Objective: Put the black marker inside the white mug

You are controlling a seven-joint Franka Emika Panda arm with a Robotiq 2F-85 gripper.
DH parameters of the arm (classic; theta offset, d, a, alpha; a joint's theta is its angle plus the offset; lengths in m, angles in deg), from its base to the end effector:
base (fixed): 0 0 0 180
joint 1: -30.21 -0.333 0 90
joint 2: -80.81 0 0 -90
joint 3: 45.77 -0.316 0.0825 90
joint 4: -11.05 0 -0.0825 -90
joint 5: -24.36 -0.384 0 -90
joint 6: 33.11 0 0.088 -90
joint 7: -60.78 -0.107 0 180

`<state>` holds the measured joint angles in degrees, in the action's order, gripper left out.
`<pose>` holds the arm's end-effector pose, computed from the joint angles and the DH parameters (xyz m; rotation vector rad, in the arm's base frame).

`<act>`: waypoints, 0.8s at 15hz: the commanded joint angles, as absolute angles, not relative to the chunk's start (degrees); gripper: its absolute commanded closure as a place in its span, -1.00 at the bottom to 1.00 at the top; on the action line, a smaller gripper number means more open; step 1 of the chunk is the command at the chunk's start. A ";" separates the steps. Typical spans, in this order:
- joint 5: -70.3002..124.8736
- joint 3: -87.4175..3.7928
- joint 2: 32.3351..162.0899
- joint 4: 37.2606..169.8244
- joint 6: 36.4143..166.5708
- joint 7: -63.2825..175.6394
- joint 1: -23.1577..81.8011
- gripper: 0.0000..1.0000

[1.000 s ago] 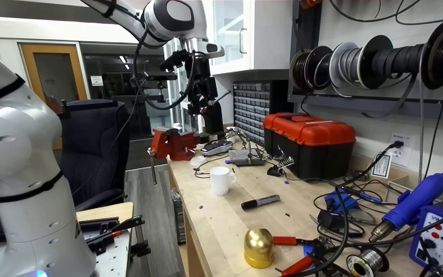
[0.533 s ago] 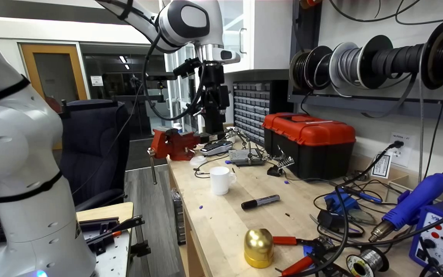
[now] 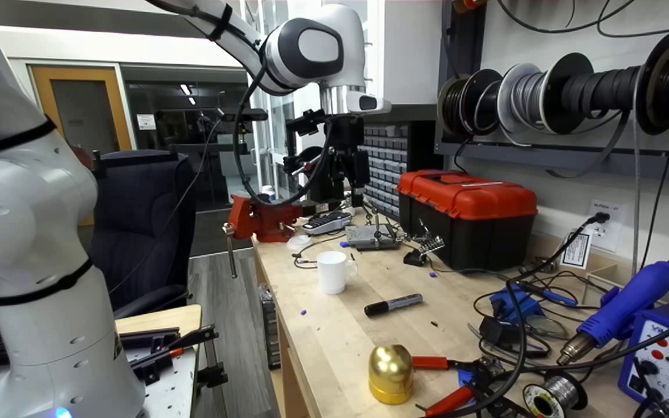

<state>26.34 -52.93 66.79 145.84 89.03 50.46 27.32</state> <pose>0.4593 0.0810 0.4283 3.0862 0.0154 0.0493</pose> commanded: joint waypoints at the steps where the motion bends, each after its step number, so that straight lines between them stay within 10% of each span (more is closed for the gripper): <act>1: 26.26 -51.50 70.17 145.63 92.13 49.43 28.09 -1.00; 12: 25.87 -50.01 75.45 144.57 94.97 50.47 27.94 -1.00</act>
